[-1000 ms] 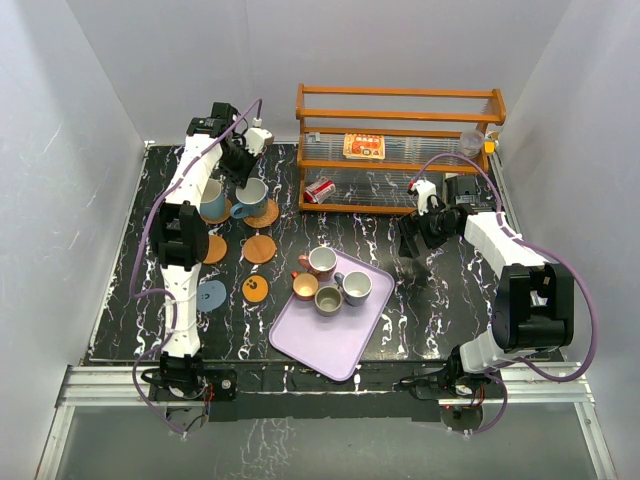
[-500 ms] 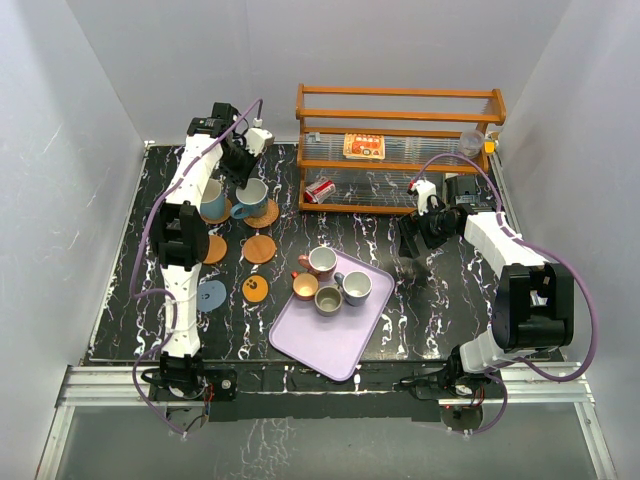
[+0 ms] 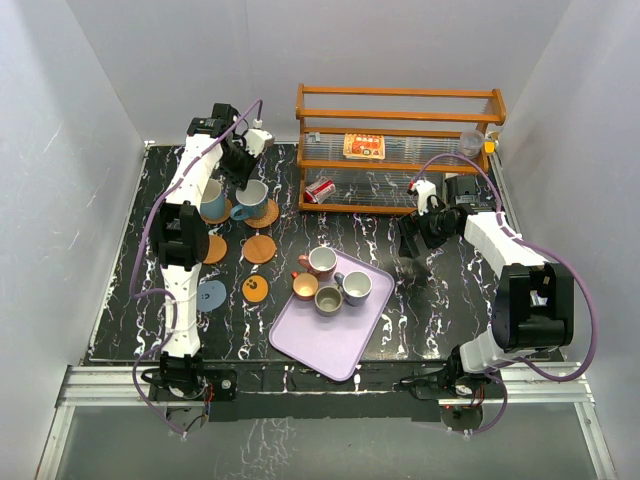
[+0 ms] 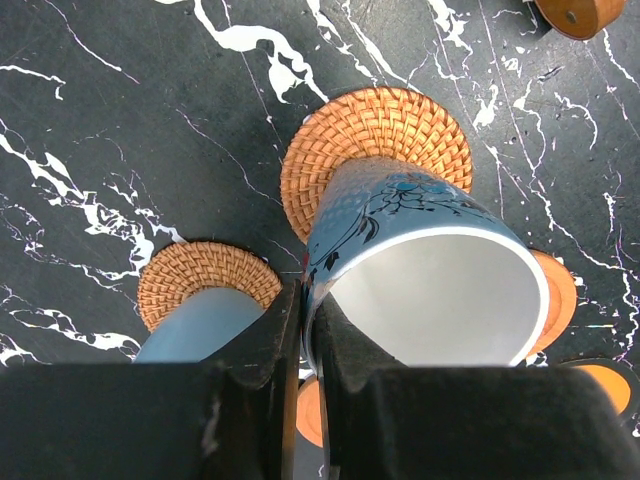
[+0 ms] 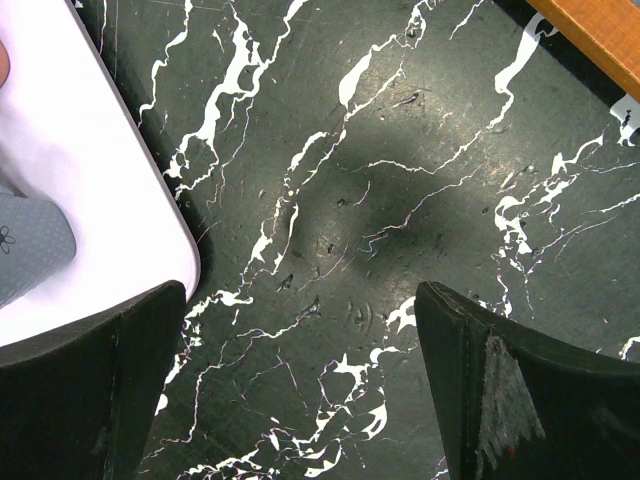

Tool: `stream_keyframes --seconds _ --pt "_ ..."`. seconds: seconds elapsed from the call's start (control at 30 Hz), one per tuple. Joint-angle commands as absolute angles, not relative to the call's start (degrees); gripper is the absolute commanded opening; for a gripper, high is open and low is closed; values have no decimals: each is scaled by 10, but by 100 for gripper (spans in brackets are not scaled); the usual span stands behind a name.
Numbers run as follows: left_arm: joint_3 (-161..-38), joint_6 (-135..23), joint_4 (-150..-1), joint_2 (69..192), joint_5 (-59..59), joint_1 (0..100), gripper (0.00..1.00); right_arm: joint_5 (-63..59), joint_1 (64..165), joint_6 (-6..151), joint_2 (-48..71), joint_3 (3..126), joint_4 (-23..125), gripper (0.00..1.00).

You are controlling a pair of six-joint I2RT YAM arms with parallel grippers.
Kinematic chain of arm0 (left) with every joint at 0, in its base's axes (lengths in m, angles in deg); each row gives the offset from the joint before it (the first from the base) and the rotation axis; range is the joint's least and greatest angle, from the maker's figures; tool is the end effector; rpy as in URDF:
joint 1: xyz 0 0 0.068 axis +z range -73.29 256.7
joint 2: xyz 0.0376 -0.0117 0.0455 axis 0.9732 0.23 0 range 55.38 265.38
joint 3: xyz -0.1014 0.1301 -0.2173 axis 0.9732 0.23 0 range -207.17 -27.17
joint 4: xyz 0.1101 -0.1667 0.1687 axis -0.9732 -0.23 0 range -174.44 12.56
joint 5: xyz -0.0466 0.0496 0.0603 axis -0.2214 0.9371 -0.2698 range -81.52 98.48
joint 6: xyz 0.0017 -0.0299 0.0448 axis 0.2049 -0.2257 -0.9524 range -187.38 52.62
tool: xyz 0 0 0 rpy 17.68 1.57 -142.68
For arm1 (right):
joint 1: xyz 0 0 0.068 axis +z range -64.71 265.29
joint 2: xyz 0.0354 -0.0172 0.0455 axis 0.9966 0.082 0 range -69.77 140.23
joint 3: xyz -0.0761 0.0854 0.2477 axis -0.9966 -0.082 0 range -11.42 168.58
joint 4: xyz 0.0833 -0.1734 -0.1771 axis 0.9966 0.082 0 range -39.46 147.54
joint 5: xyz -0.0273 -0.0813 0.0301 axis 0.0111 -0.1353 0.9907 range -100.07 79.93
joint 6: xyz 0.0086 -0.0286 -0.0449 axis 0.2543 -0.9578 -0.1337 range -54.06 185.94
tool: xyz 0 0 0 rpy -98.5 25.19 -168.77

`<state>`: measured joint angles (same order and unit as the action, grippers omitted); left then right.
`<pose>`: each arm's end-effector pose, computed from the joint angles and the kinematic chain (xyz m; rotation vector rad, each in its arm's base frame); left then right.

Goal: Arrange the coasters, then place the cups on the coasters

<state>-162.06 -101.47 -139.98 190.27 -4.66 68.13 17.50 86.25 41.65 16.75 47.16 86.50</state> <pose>0.4947 -0.0827 0.2642 1.0221 2.4151 -0.1531 0.2946 0.0213 0.2205 -0.7016 2.4667 0.4953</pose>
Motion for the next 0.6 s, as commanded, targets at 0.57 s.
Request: stream_keyframes --seconds 0.57 --pt "-1656 -1000 -1388 1904 -60 681 22 182 859 414 165 477 854 98"
